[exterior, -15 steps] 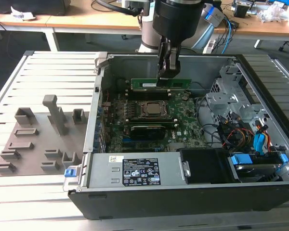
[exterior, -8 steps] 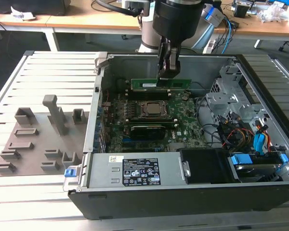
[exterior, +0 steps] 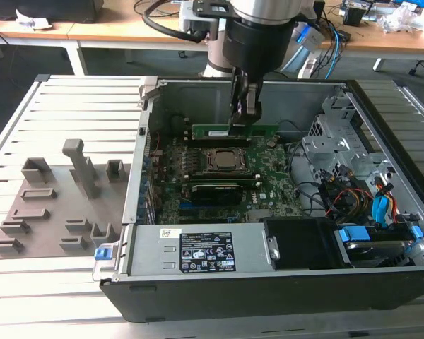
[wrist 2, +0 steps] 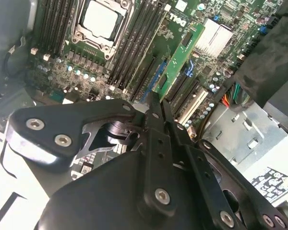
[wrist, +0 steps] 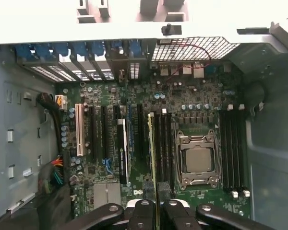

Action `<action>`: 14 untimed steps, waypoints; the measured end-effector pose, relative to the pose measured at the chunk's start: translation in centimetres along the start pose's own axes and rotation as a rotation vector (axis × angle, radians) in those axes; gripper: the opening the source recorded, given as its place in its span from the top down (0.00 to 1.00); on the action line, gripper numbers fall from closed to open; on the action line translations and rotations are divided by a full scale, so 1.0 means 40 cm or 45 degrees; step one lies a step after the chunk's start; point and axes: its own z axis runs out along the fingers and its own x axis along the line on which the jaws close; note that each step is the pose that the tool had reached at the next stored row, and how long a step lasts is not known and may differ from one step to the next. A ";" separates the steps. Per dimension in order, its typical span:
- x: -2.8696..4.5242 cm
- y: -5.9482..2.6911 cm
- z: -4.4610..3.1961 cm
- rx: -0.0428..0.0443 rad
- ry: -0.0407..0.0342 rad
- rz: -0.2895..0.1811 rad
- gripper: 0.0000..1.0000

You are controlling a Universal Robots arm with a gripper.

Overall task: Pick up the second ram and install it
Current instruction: 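Insert the second ram into the second slot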

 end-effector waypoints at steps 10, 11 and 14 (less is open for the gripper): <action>-0.034 -0.001 0.059 -0.001 -0.0066 0.000 0.86; -0.034 -0.002 0.064 -0.001 -0.0068 0.000 0.86; -0.034 -0.003 0.081 -0.001 -0.0067 0.000 0.86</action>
